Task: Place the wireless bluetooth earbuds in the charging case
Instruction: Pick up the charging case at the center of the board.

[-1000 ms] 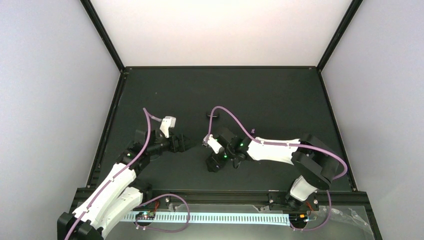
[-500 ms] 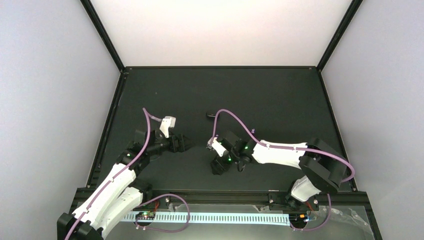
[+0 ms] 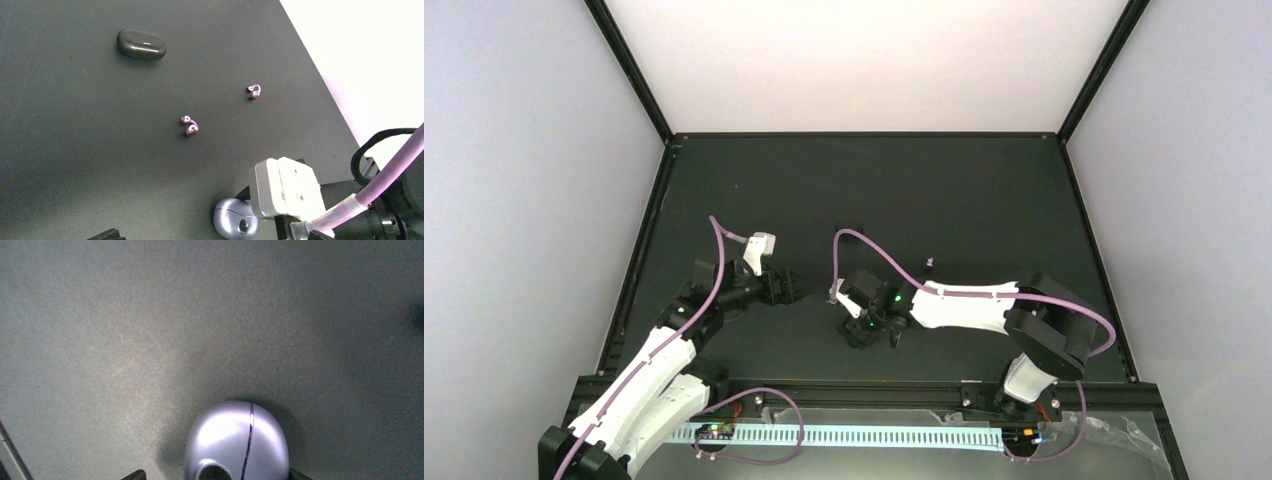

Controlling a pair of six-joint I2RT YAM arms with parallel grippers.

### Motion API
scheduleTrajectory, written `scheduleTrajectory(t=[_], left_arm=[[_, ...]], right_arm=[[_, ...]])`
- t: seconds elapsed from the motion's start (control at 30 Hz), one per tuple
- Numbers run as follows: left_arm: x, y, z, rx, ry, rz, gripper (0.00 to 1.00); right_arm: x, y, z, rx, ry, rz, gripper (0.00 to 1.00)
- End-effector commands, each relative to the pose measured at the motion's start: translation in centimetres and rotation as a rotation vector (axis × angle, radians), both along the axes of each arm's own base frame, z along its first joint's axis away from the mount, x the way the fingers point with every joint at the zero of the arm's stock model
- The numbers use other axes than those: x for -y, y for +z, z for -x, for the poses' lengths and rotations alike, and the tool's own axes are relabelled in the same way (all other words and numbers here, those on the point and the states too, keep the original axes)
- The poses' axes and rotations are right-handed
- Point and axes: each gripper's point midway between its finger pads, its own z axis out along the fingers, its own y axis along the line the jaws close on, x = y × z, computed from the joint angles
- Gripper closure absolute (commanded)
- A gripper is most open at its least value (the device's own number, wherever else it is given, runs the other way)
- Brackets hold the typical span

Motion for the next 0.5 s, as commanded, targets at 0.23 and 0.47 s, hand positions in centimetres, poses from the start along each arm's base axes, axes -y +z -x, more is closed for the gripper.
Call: scheduleTrajectory(t=[0.23,0.47], left_arm=[[0.0,0.7,0.0,0.031,-0.002,-0.005,0.01],[0.0,0.6,0.0,0.027,-0.002,-0.003,0.01]], right_arm=[[1.4,-1.8,-0.1,0.022,-0.022,0.088,0.39],[1.3,-2.2,0.1,0.015,-0.022,0.084,0.54]])
